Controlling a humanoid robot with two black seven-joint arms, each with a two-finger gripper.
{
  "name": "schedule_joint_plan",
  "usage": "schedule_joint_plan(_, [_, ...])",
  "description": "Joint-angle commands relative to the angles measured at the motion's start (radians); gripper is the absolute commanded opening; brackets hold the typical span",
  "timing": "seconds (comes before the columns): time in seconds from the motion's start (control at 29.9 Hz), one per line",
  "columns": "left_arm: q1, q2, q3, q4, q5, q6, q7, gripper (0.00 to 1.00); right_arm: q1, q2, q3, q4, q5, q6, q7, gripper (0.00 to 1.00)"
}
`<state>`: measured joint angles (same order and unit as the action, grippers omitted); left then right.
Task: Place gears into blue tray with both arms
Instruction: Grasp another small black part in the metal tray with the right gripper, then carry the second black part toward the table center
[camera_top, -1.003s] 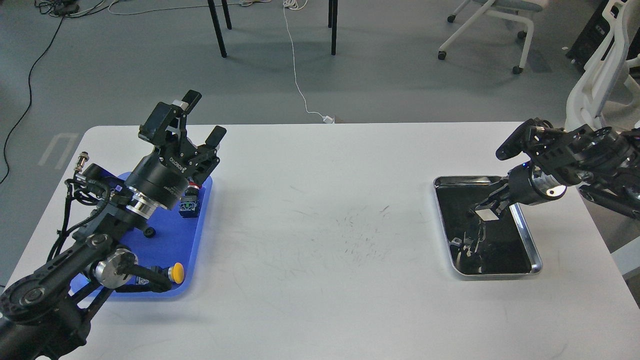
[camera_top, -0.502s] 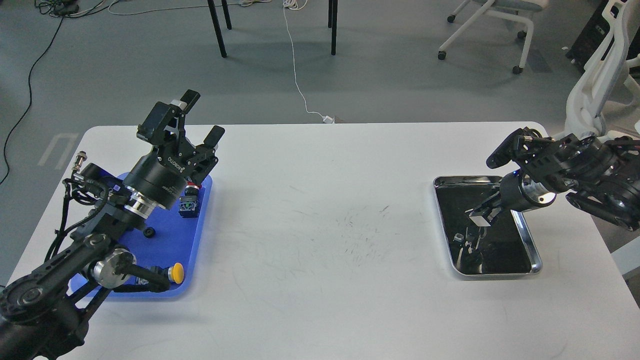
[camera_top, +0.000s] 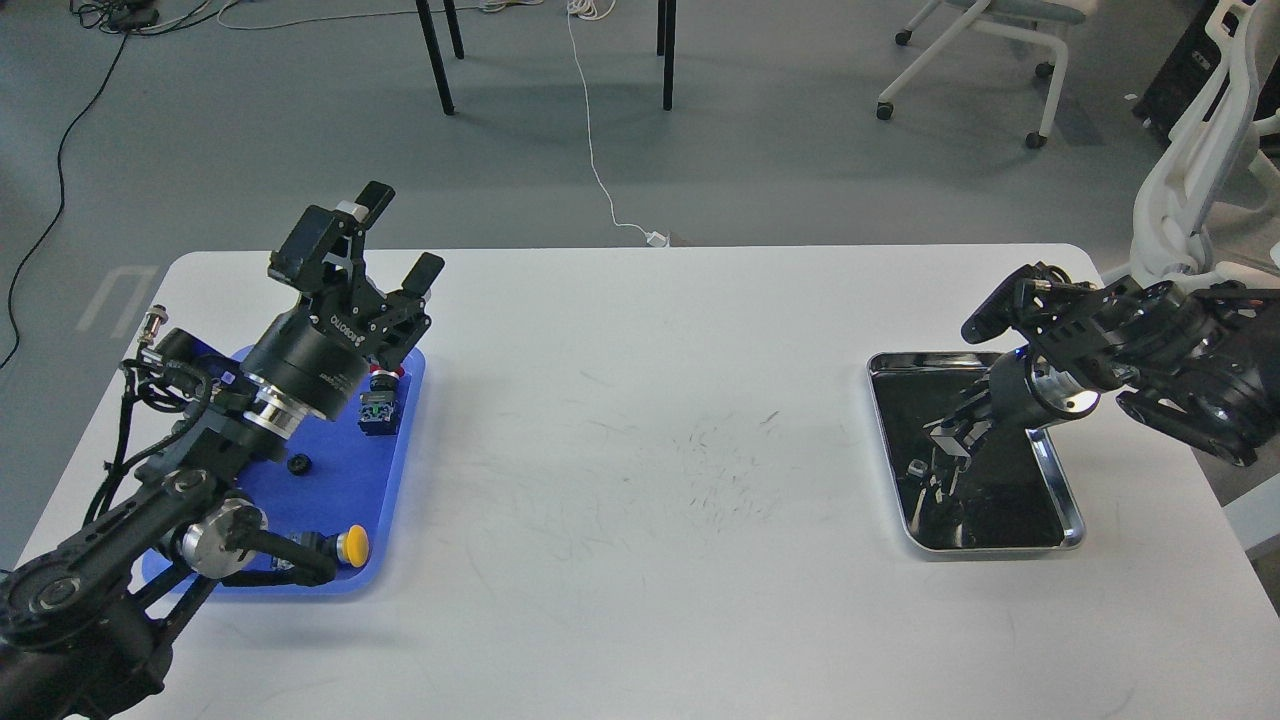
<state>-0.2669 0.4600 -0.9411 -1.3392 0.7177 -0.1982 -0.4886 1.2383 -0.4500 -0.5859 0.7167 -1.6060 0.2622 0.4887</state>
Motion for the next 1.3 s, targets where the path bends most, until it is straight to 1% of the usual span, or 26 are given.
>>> schedule_joint_plan(0.0, [0.0,0.0,-0.001,-0.001,0.0,0.0,0.0,0.98,-0.003,0.005,-0.002,-0.005,0.0,0.0,0.0,0.39])
schedule_joint_plan(0.07, [0.0,0.0,-0.002,-0.001,0.0,0.0,0.0,0.98,-0.003,0.005,-0.002,-0.005,0.0,0.0,0.0,0.32])
schedule_joint_plan(0.13, [0.0,0.0,-0.001,-0.001,0.0,0.0,0.0,0.98,-0.003,0.005,0.0,-0.005,0.0,0.0,0.0,0.28])
schedule_joint_plan(0.2, [0.0,0.0,-0.001,-0.001,-0.001,0.0,0.0,0.98,-0.005,0.005,0.0,-0.005,0.0,-0.001,0.0,0.27])
schedule_joint_plan(0.27, [0.0,0.0,-0.001,-0.001,0.0,-0.001,0.0,0.98,-0.006,0.005,0.0,-0.006,0.0,-0.001,0.0,0.22])
schedule_joint_plan(0.4, [0.0,0.0,-0.001,-0.001,-0.001,-0.001,0.0,0.98,-0.019,0.005,0.005,-0.011,0.0,-0.001,0.0,0.2])
schedule_joint_plan(0.67, [0.0,-0.001,-0.001,-0.001,-0.001,-0.001,0.0,0.98,-0.02,0.005,0.02,-0.008,0.021,-0.001,0.0,0.2])
schedule_joint_plan(0.8, [0.0,-0.003,-0.001,-0.001,0.0,-0.001,0.0,0.98,0.007,-0.007,0.023,0.006,0.046,-0.001,0.0,0.2])
schedule_joint_plan(0.97, [0.0,-0.003,-0.001,-0.001,0.0,-0.001,0.0,0.98,0.108,-0.064,0.067,0.104,0.052,0.006,0.0,0.2])
schedule_joint_plan(1.07, [0.0,-0.003,-0.001,-0.001,0.0,-0.001,0.0,0.98,0.173,-0.067,0.074,0.159,0.083,0.009,0.0,0.2])
schedule_joint_plan(1.17, [-0.002,-0.007,-0.001,-0.001,-0.001,-0.001,0.0,0.98,0.22,-0.036,0.075,0.211,0.156,0.011,0.0,0.21])
schedule_joint_plan(1.27, [-0.002,-0.011,-0.001,-0.001,0.0,-0.001,0.0,0.98,0.239,0.088,0.067,0.222,0.23,0.009,0.0,0.21])
